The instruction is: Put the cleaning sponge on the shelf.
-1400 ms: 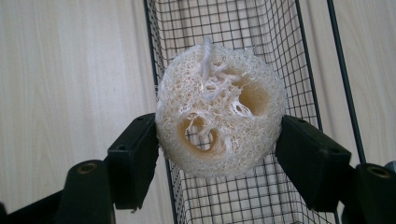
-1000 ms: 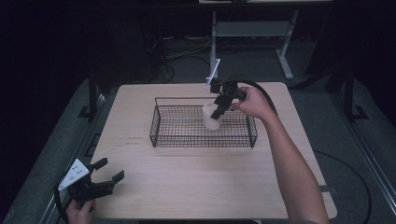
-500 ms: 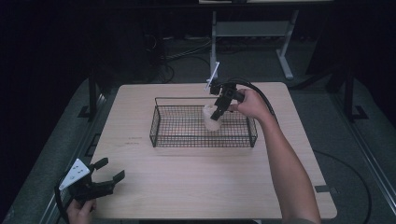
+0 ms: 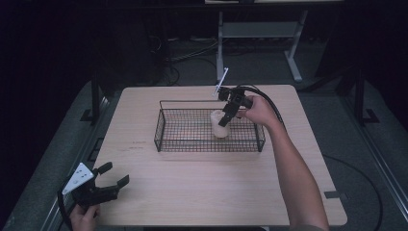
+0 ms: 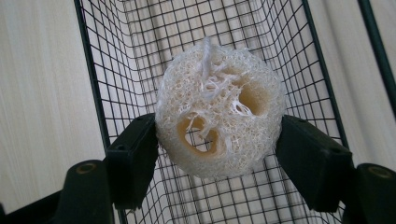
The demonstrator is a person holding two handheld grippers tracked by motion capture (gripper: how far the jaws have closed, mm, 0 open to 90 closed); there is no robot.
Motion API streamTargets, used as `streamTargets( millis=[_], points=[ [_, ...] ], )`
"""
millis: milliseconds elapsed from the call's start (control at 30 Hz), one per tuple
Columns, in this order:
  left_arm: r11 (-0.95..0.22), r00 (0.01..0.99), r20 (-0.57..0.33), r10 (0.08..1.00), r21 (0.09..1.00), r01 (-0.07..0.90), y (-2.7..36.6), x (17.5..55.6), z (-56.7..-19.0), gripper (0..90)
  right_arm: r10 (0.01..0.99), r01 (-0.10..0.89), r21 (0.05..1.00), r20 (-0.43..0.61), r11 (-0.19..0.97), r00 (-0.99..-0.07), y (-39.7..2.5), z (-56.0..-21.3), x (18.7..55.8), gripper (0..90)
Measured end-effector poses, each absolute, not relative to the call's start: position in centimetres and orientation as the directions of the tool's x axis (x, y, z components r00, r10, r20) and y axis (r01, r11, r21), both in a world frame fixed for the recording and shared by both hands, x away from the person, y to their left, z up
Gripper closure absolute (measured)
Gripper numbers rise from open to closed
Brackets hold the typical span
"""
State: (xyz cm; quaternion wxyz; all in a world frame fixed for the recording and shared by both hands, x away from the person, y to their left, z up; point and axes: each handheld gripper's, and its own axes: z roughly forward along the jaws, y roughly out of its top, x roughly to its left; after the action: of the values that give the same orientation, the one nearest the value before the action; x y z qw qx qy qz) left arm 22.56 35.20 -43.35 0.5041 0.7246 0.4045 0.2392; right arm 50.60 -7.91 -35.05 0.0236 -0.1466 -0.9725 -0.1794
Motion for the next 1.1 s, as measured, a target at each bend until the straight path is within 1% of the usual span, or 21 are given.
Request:
streamTargets(
  millis=[200, 333, 533, 633, 800, 1100],
  points=[
    [-0.161, 0.559, -0.066, 0.827, 0.924, 0.346, 35.3, 22.5, -43.4, 14.0, 0.281, 0.302, 0.35, 0.11, 0.887, -0.953, -8.0, -36.0, 50.5, 29.7],
    [-0.161, 0.559, -0.065, 0.827, 0.925, 0.345, 35.3, 22.5, -43.3, 13.9, 0.274, 0.295, 0.326, 0.109, 0.898, -0.956, -7.8, -36.8, 50.4, 29.8],
    [-0.17, 0.561, -0.054, 0.826, 0.925, 0.339, 35.3, 22.3, -43.3, 13.9, 0.274, 0.296, 0.328, 0.113, 0.897, -0.955, -7.4, -37.2, 50.6, 29.9],
    [-0.158, 0.561, -0.067, 0.825, 0.926, 0.344, 35.4, 22.4, -43.3, 13.9, 0.277, 0.299, 0.32, 0.116, 0.899, -0.954, -7.3, -37.5, 50.6, 29.8],
    [-0.178, 0.565, -0.048, 0.823, 0.924, 0.339, 35.2, 22.4, -43.3, 13.9, 0.283, 0.305, 0.311, 0.114, 0.9, -0.952, -7.2, -38.0, 50.8, 29.8],
    [-0.171, 0.562, -0.053, 0.825, 0.926, 0.338, 35.3, 22.3, -43.3, 13.9, 0.294, 0.318, 0.328, 0.122, 0.89, -0.948, -7.4, -38.4, 50.8, 28.8]
  ],
)
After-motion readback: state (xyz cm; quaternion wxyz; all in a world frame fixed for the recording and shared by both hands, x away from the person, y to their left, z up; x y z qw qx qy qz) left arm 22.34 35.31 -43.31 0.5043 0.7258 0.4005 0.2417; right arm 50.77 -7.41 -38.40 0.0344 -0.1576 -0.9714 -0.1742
